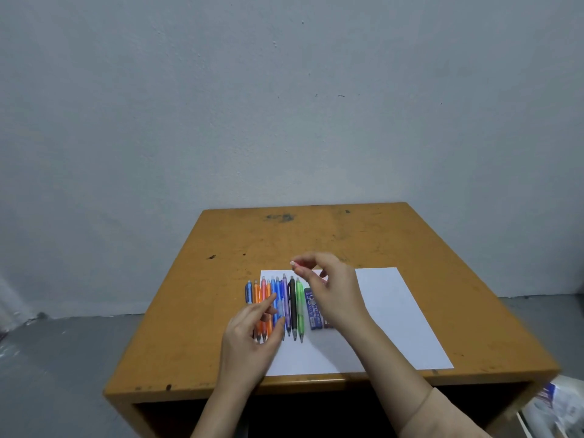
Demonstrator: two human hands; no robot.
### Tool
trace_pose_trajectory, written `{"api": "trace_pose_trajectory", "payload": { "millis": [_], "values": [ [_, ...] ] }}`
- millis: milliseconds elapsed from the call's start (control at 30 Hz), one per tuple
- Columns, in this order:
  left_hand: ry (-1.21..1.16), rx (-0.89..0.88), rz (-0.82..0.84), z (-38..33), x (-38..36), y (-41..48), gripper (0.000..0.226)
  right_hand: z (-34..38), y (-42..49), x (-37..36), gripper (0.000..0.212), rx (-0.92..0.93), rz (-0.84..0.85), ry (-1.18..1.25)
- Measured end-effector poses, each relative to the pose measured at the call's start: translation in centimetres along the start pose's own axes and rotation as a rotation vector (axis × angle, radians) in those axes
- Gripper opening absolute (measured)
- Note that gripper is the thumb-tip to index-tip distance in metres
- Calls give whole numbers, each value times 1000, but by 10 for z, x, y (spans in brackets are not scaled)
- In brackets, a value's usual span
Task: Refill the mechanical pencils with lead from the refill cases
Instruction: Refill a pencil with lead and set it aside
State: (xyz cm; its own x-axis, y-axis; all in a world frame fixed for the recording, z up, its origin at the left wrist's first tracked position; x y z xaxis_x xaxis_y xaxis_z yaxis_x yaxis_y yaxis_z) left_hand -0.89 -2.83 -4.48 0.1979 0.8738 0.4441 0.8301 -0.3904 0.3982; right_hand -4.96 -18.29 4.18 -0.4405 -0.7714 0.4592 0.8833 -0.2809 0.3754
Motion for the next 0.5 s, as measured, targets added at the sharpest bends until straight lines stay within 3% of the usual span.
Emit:
{"api": "trace_pose_trajectory", "payload": {
  "millis": [167,500],
  "values": [
    [-11,11,-17,0,1,-1,48,7,5,5,22,5,-63,389],
    [-17,-50,-46,-6,4,-1,42,-10,-9,-17,12,-205,-45,713]
  ]
}}
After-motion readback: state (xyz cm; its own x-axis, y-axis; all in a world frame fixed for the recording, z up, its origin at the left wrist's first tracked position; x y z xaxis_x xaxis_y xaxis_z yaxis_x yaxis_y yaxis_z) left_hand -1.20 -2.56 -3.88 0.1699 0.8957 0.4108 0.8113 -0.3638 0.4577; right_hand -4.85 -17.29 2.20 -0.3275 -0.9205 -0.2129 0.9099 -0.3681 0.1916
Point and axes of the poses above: each hand's wrist, its own y-axis towards the middle knuckle, its own x-axis out of the back of the hand, z = x × y, the point moved 4 cm from there along y, towards the middle knuckle, and after that the axes turned 6 degrees about z, right-handed, at the moved point
